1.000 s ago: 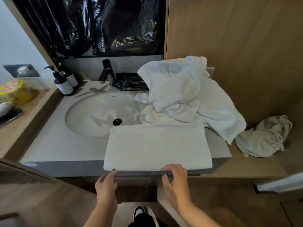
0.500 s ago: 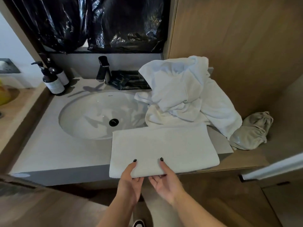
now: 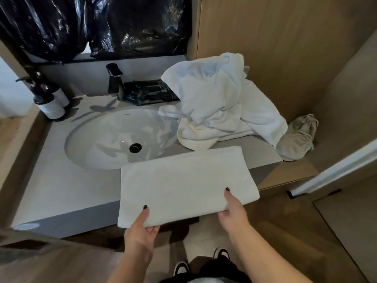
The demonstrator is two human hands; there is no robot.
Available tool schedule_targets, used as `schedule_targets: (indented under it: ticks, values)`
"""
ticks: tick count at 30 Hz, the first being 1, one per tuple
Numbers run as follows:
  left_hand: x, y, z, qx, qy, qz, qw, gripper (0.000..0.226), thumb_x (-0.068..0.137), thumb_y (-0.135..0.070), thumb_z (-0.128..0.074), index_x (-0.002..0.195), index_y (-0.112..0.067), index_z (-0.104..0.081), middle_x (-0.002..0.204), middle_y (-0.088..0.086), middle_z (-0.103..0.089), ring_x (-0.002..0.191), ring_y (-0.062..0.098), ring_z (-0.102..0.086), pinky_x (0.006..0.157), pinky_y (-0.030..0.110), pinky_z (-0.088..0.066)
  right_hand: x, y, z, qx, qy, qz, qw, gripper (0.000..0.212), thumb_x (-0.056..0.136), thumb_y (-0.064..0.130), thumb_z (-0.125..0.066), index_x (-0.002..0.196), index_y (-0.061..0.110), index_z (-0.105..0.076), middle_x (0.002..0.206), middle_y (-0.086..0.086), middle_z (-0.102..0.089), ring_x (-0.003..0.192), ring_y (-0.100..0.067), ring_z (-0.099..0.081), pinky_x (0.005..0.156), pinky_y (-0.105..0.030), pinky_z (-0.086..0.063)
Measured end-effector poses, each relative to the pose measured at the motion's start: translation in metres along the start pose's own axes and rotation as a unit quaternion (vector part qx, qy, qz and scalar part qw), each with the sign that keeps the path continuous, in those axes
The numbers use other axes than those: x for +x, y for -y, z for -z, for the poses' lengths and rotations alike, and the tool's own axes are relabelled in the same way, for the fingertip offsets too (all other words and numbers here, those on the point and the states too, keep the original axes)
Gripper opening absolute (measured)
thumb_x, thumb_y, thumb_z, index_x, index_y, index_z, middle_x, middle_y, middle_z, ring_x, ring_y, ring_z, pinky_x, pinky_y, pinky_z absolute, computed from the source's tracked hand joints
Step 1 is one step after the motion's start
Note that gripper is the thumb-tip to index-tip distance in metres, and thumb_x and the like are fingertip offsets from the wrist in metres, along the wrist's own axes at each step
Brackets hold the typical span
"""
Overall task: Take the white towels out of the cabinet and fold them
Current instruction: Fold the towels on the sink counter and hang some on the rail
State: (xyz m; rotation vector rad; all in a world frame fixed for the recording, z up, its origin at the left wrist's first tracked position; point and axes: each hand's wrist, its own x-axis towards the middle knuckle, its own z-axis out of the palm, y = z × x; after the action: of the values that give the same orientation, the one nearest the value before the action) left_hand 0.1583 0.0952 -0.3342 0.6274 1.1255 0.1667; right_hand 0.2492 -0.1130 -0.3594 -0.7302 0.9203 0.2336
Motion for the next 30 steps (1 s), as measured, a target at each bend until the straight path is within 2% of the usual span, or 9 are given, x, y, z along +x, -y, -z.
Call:
schedule_targets:
  ticks: [5, 9, 12, 15, 17, 19, 22, 26, 30]
  values:
    - [0.011, -0.018, 0.016, 0.027, -0.015, -0.015, 0.999, 0.019, 0.089, -0.014, -0.071, 0.102, -0.015, -0.056, 0.094, 0.002, -0.067, 0.083, 0.022, -0.064, 0.086, 0.044, -0.051, 0.008, 0.027, 0.029, -0.038, -0.038, 0.082, 0.995, 0.037, 0.088, -0.001, -0.068, 0.124, 0.005, -0.061, 0.111, -0.012, -0.071, 0.099, -0.028, -0.069, 0.080, -0.043, -0.058]
    - [0.017, -0.032, 0.025, 0.170, -0.032, -0.070, 0.983, 0.029, 0.090, -0.029, -0.071, 0.108, -0.014, -0.053, 0.091, 0.006, -0.063, 0.077, 0.024, -0.063, 0.069, 0.039, -0.054, 0.005, 0.049, 0.043, -0.121, -0.022, 0.136, 0.983, 0.031, 0.095, 0.008, -0.061, 0.126, 0.003, -0.058, 0.109, -0.013, -0.071, 0.100, -0.028, -0.068, 0.076, -0.038, -0.056]
    - [0.022, -0.050, 0.030, 0.361, -0.025, -0.139, 0.922, 0.032, 0.093, -0.041, -0.064, 0.106, -0.012, -0.060, 0.087, 0.014, -0.065, 0.065, 0.024, -0.060, 0.058, 0.033, -0.051, -0.002, 0.065, 0.048, -0.239, 0.004, 0.169, 0.956, 0.033, 0.096, 0.013, -0.061, 0.128, 0.011, -0.054, 0.113, -0.012, -0.068, 0.099, -0.029, -0.067, 0.067, -0.039, -0.057]
    - [0.026, -0.073, 0.030, 0.465, 0.014, -0.197, 0.863, 0.039, 0.096, -0.037, -0.059, 0.128, -0.015, -0.056, 0.078, 0.016, -0.069, 0.055, 0.021, -0.059, 0.050, 0.028, -0.046, -0.011, 0.084, 0.049, -0.357, 0.054, 0.181, 0.915, 0.056, 0.095, 0.015, -0.062, 0.145, 0.030, -0.040, 0.100, -0.008, -0.073, 0.073, -0.033, -0.070, 0.054, -0.038, -0.056]
    - [0.025, -0.086, 0.028, 0.494, 0.051, -0.234, 0.836, 0.054, 0.097, -0.034, -0.059, 0.146, -0.038, -0.037, 0.072, 0.011, -0.071, 0.051, 0.020, -0.061, 0.053, 0.030, -0.048, -0.016, 0.098, 0.046, -0.395, 0.105, 0.168, 0.897, 0.065, 0.097, 0.010, -0.056, 0.150, 0.039, -0.031, 0.099, -0.006, -0.076, 0.067, -0.042, -0.068, 0.051, -0.037, -0.055]
    - [0.022, -0.098, 0.028, 0.534, 0.116, -0.269, 0.793, 0.059, 0.098, -0.033, -0.056, 0.140, -0.061, -0.025, 0.080, -0.003, -0.072, 0.051, 0.017, -0.064, 0.056, 0.027, -0.051, -0.021, 0.110, 0.043, -0.426, 0.156, 0.147, 0.879, 0.060, 0.099, 0.006, -0.048, 0.146, 0.041, -0.038, 0.117, -0.006, -0.069, 0.073, -0.049, -0.069, 0.053, -0.038, -0.057]
    - [0.022, -0.116, 0.029, 0.615, 0.211, -0.267, 0.711, 0.041, 0.101, -0.031, -0.051, 0.128, -0.062, -0.046, 0.116, -0.020, -0.060, 0.064, 0.014, -0.071, 0.065, 0.018, -0.052, -0.026, 0.128, 0.037, -0.489, 0.214, 0.097, 0.840, 0.047, 0.102, 0.004, -0.040, 0.132, 0.033, -0.060, 0.129, -0.008, -0.058, 0.081, -0.049, -0.070, 0.058, -0.038, -0.060]
    - [0.034, -0.140, 0.034, 0.711, 0.262, -0.236, 0.609, 0.032, 0.100, -0.027, -0.052, 0.107, -0.057, -0.062, 0.129, -0.020, -0.057, 0.111, 0.006, -0.062, 0.091, 0.017, -0.045, -0.026, 0.147, 0.030, -0.592, 0.247, 0.078, 0.763, 0.043, 0.098, -0.002, -0.042, 0.122, 0.020, -0.069, 0.125, -0.006, -0.060, 0.096, -0.033, -0.069, 0.076, -0.038, -0.060]
    - [0.042, -0.153, 0.033, 0.740, 0.276, -0.223, 0.572, 0.043, 0.093, -0.020, -0.063, 0.112, -0.058, -0.058, 0.123, -0.023, -0.057, 0.104, 0.000, -0.058, 0.091, 0.015, -0.045, -0.028, 0.158, 0.026, -0.708, 0.279, 0.088, 0.643, 0.057, 0.079, 0.004, -0.061, 0.128, 0.032, -0.055, 0.129, 0.005, -0.049, 0.113, -0.018, -0.052, 0.087, -0.028, -0.051]
